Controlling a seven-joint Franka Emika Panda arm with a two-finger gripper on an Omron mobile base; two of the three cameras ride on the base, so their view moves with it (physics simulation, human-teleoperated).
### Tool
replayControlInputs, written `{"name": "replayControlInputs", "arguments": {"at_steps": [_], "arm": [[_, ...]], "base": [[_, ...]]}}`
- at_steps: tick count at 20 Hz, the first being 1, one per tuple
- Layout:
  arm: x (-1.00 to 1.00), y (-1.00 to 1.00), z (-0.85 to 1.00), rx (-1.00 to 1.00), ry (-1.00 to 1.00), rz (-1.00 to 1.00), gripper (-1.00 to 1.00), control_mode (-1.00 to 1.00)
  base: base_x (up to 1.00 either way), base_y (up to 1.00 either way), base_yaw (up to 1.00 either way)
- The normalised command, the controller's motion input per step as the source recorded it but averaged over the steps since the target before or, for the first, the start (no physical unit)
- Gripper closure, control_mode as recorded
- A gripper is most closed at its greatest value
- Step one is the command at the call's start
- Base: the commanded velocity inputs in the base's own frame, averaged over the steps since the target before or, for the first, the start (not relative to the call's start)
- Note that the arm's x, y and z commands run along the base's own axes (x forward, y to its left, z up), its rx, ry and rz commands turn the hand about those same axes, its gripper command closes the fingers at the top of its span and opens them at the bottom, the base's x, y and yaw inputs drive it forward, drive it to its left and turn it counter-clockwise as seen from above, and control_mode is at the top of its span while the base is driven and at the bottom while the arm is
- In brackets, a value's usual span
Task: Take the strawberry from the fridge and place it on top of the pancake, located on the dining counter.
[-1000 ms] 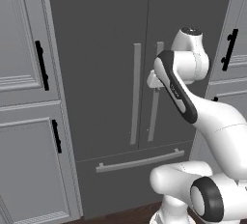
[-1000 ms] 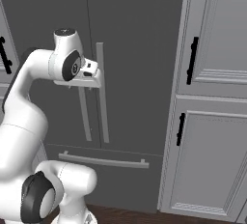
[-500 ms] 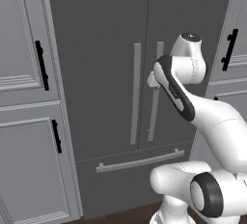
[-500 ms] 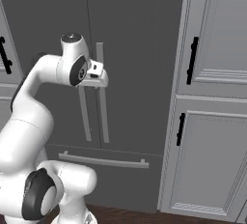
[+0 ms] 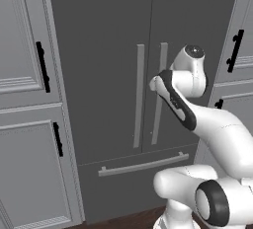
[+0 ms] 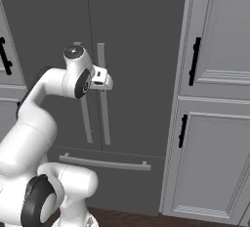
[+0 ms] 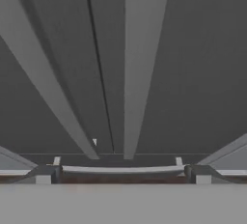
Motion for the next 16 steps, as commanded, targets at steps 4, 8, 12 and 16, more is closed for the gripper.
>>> {"name": "replayControlInputs", "arguments": {"at_steps": [4, 8, 12, 16], "arm": [[0.51, -0.06, 0.00, 0.00, 0.00, 0.00, -1.00, -1.00], [0.46, 0.00, -0.01, 0.00, -0.01, 0.00, -1.00, -1.00], [0.42, -0.01, -0.06, 0.00, -0.04, 0.00, -1.00, -1.00], [0.38, -0.09, -0.08, 0.00, -0.02, -0.01, -1.00, -1.00]], "base": [[0.00, 0.00, 0.00], [0.00, 0.00, 0.00], [0.00, 0.00, 0.00], [0.00, 0.00, 0.00]]}}
